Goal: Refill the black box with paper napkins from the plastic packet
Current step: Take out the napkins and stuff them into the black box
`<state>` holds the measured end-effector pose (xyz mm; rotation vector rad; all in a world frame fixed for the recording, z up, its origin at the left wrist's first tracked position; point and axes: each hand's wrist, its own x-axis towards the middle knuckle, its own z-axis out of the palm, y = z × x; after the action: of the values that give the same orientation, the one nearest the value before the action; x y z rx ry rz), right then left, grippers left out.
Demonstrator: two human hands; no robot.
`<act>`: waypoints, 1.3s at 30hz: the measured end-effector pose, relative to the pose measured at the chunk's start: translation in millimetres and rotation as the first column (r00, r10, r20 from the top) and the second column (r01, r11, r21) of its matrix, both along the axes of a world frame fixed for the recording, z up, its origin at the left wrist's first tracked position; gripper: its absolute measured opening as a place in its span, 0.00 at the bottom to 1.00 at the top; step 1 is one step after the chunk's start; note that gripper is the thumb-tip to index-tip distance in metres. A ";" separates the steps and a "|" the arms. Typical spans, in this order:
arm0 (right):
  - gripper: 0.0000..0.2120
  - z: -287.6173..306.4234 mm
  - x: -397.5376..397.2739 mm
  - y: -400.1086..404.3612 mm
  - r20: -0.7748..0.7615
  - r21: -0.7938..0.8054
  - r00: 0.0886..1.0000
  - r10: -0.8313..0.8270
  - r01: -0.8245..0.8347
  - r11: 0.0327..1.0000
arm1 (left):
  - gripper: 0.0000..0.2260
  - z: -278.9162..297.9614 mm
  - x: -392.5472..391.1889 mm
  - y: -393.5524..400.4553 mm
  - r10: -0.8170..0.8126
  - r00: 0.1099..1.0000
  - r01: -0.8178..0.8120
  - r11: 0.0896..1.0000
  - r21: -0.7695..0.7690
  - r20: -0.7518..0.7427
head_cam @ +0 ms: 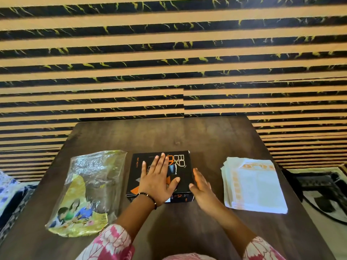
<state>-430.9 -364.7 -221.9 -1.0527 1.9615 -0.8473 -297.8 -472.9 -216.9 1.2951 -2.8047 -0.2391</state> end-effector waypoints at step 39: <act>0.34 -39.1 -56.4 0.0 -0.497 0.293 0.833 0.243 -0.102 0.951 | 0.41 0.1 1.3 8.2 0.083 0.996 -0.083 0.997 -0.004 -0.036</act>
<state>-487.3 -364.7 -261.0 -1.3854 2.2963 -0.1907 -296.5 -464.7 -216.8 1.3881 -2.7126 -0.2492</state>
